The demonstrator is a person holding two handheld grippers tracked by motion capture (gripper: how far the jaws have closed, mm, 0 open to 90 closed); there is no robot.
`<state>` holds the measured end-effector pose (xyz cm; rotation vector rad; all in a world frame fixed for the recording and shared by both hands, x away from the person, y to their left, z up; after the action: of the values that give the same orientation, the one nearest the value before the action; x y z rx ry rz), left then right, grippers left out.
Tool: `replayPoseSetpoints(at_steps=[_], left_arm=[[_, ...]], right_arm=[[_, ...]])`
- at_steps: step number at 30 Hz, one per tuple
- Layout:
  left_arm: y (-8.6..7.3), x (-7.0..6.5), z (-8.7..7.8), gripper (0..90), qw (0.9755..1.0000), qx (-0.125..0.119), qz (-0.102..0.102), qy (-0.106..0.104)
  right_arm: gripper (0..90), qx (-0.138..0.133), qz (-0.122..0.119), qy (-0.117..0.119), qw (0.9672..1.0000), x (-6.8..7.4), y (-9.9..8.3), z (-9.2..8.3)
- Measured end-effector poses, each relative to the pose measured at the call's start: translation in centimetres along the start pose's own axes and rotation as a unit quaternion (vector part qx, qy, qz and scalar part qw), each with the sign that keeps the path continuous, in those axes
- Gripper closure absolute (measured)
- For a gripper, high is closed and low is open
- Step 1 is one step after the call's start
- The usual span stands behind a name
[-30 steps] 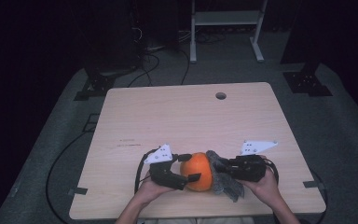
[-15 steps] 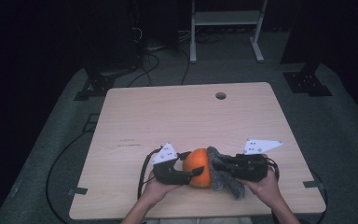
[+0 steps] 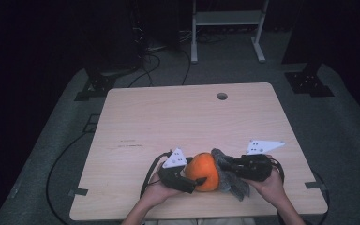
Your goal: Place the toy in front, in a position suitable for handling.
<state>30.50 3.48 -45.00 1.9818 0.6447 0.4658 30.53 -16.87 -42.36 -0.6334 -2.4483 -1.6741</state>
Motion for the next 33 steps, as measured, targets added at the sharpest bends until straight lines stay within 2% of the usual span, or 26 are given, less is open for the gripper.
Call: replayPoseSetpoints(at_steps=[2,3,4,6,7,10,12,14,16,18,19,20,21,23,24,26,29,31,33], left_arm=[[0.4,0.0,-0.2,29.3,0.9998,-0.012,-0.017,0.005],[0.7,-0.1,-0.1,30.3,0.9997,-0.016,-0.019,0.004],[1.0,-0.4,-0.1,30.7,0.9998,-0.016,-0.012,0.002],[1.2,-0.9,-0.2,32.2,0.9996,-0.021,0.011,0.016],[1.2,-0.8,-0.3,32.8,0.9994,-0.026,0.006,0.021],[1.0,0.1,-0.7,33.5,0.9994,-0.022,-0.004,0.026],[0.6,0.4,-0.4,32.4,0.9995,-0.010,-0.021,0.022],[0.5,0.4,-0.1,30.4,0.9993,-0.006,-0.028,0.022],[0.6,0.2,0.0,29.6,0.9993,-0.005,-0.024,0.029],[0.5,-0.5,0.4,29.7,0.9995,-0.007,-0.016,0.027],[0.5,-0.9,0.5,29.6,0.9996,-0.005,-0.005,0.029],[0.5,-1.2,0.5,29.1,0.9994,-0.005,0.006,0.033],[0.5,-1.3,0.5,28.3,0.9993,-0.002,0.014,0.034],[0.5,-1.2,0.4,27.9,0.9997,-0.005,0.004,0.022],[0.4,-1.2,0.4,28.2,0.9998,-0.007,0.001,0.017],[0.4,-1.6,0.6,28.6,0.9996,-0.008,0.019,0.018],[0.2,-2.4,0.7,27.9,0.9985,-0.002,0.052,0.018],[0.2,-2.2,0.5,28.0,0.9986,-0.001,0.051,0.015],[0.3,-1.7,0.3,27.6,0.9988,-0.005,0.046,0.016]], right_arm=[[78.2,-0.008,-0.013,0.015,0.9998,0.8,0.6,-0.1],[78.2,-0.010,-0.023,0.029,0.9993,1.6,0.9,0.0],[78.2,-0.007,-0.036,0.039,0.9986,2.4,1.2,0.4],[78.2,0.009,-0.061,0.029,0.9977,3.2,1.6,0.9],[78.1,0.009,-0.063,0.022,0.9977,3.1,1.7,0.8],[78.1,-0.004,-0.034,-0.008,0.9994,1.3,1.2,-0.2],[78.6,0.012,-0.010,-0.031,0.9994,-0.3,0.1,-0.3],[79.0,0.020,0.005,-0.018,0.9996,-0.6,-0.6,0.1],[79.0,0.024,-0.016,-0.018,0.9994,0.3,-0.1,0.5],[78.9,0.010,-0.038,0.016,0.9991,1.8,0.8,0.8],[78.8,0.015,-0.049,0.016,0.9985,2.3,1.1,1.1],[78.6,0.025,-0.061,0.004,0.9978,2.4,1.3,1.4],[78.5,0.031,-0.061,-0.004,0.9976,2.2,1.2,1.5],[78.5,0.022,-0.044,-0.004,0.9988,1.4,0.8,1.1],[78.5,0.020,-0.038,-0.012,0.9990,1.0,0.6,0.7],[78.6,0.015,-0.028,-0.020,0.9993,0.8,0.5,0.1],[78.5,0.032,-0.056,-0.026,0.9976,2.0,0.9,0.7],[78.4,0.033,-0.060,-0.022,0.9974,2.0,1.1,0.8],[78.4,0.024,-0.047,-0.020,0.9984,1.3,0.9,0.4]])
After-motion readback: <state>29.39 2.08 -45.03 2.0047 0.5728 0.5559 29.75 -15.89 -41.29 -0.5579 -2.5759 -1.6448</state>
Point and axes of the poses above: each handheld gripper's, and its own axes: z roughly forward along the jaws, y roughly out of its top, x roughly to its left, the point moved 5 cm from there along z, roughly forward along the jaws, and after that the axes turned 13 degrees about y, right-handed, at the moved point
